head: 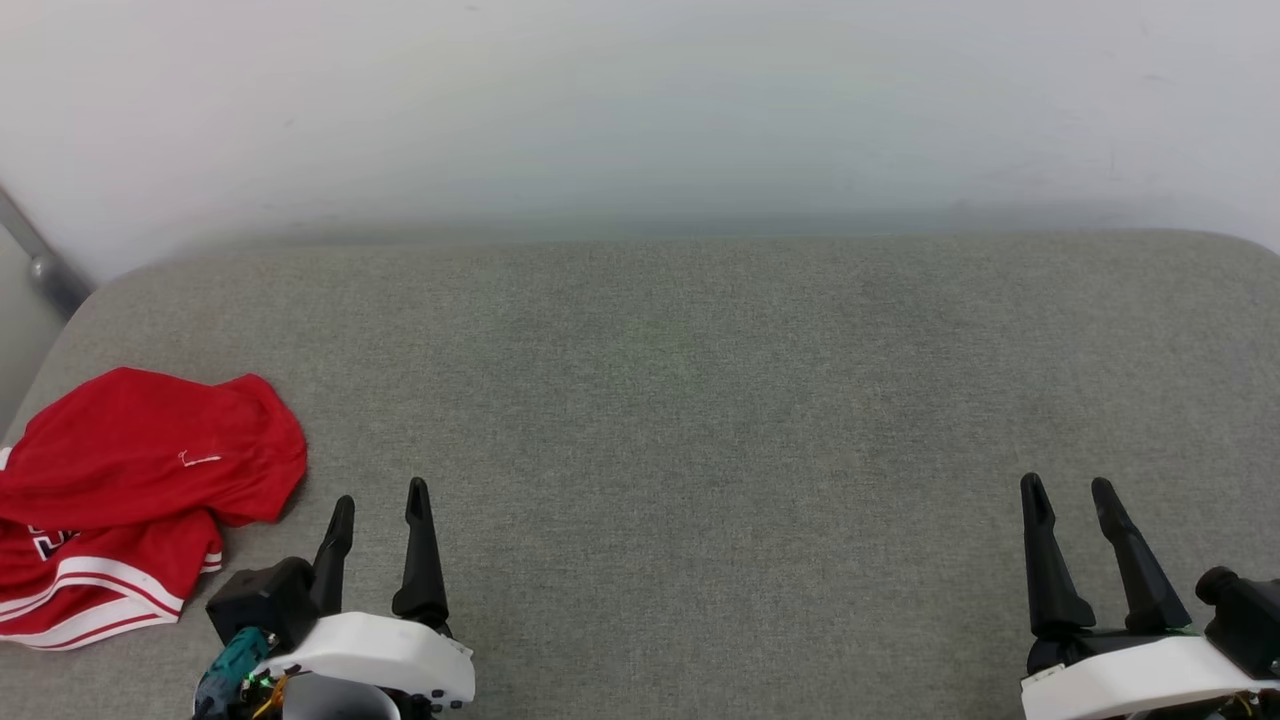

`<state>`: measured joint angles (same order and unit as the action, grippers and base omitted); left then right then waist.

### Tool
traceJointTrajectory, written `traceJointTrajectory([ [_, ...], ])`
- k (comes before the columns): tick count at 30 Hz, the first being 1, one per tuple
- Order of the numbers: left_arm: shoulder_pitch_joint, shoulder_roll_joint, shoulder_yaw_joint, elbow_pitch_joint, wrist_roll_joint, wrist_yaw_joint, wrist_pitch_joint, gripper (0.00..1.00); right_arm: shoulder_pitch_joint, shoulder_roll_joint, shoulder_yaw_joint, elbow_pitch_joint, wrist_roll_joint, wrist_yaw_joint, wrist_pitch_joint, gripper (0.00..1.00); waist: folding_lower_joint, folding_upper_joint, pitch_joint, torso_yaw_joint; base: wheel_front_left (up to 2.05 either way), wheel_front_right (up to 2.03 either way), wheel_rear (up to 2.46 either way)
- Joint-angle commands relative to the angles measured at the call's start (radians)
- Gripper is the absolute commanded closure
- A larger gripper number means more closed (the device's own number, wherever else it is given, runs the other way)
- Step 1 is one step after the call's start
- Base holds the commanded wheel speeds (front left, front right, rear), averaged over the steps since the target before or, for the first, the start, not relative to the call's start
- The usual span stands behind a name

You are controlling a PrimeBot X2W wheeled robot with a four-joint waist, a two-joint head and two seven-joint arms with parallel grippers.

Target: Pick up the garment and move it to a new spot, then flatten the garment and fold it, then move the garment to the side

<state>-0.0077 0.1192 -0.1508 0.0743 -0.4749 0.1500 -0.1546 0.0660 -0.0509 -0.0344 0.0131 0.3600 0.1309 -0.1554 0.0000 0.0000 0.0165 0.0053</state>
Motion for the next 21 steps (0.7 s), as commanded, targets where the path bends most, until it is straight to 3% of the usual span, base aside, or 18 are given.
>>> traceJointTrajectory([
  [1,0.003,0.006,-0.003,-0.014,0.031,0.000,-0.012,0.00,0.006,0.000,0.001,-0.016,-0.028,0.000,-0.011,0.00,0.0000,0.0000,0.000,0.000,0.00,0.00,0.00],
  [21,0.033,-0.026,0.011,-0.017,0.197,-0.045,-0.057,0.00,0.035,0.000,-0.002,-0.048,-0.153,0.000,-0.057,0.00,0.0000,0.0000,0.004,0.003,0.00,0.00,0.00],
])
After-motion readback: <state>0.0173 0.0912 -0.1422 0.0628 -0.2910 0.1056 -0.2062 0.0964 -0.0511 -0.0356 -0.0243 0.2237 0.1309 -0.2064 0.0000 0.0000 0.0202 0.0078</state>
